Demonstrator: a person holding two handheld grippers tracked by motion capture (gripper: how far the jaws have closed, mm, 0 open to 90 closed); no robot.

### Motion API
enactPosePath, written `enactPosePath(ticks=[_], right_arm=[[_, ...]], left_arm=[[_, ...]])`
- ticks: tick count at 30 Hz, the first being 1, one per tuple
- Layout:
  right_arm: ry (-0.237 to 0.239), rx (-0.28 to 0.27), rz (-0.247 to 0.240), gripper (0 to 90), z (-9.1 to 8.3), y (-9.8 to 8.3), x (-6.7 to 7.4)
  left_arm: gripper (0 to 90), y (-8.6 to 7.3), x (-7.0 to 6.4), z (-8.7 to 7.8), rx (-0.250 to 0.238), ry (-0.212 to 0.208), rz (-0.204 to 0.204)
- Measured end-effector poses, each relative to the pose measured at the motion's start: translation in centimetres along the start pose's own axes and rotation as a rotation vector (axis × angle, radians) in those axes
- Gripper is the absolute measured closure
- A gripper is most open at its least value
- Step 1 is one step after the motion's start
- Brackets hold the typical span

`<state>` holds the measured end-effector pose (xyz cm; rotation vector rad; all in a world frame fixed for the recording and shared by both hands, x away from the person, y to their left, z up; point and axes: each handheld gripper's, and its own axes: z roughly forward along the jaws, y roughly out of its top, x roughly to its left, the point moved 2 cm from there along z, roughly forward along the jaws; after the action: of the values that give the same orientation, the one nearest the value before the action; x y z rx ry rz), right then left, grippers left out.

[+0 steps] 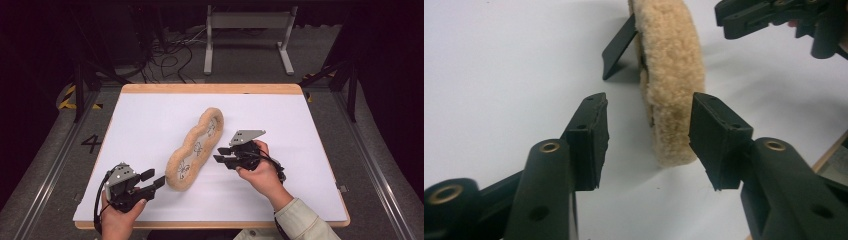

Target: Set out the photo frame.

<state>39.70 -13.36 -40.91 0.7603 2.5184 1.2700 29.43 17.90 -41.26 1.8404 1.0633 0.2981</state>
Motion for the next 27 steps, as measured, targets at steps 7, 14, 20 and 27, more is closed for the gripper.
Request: enactPosePath(ticks=[7, 14, 20, 27], right_arm=[[-0.021, 0.004, 0.009, 60.1, 0.4, -0.4, -1.0], [-0.034, 0.010, 0.029, 57.8, 0.5, -0.9, -2.2], [-0.038, 0.013, 0.039, 57.7, 0.4, -1.1, -2.7], [-0.048, 0.023, 0.043, 57.2, 0.5, -1.0, -3.4]], left_arm=[[44.3, -0.2, -0.5, 1.8, 0.050, -0.020, 0.002], [36.4, -0.4, -1.3, 4.5, 0.114, -0.039, 0.004], [40.9, -0.5, -1.2, 5.6, 0.136, -0.032, 0.000], [64.6, -0.5, -1.2, 5.9, 0.161, -0.060, -0.003]])
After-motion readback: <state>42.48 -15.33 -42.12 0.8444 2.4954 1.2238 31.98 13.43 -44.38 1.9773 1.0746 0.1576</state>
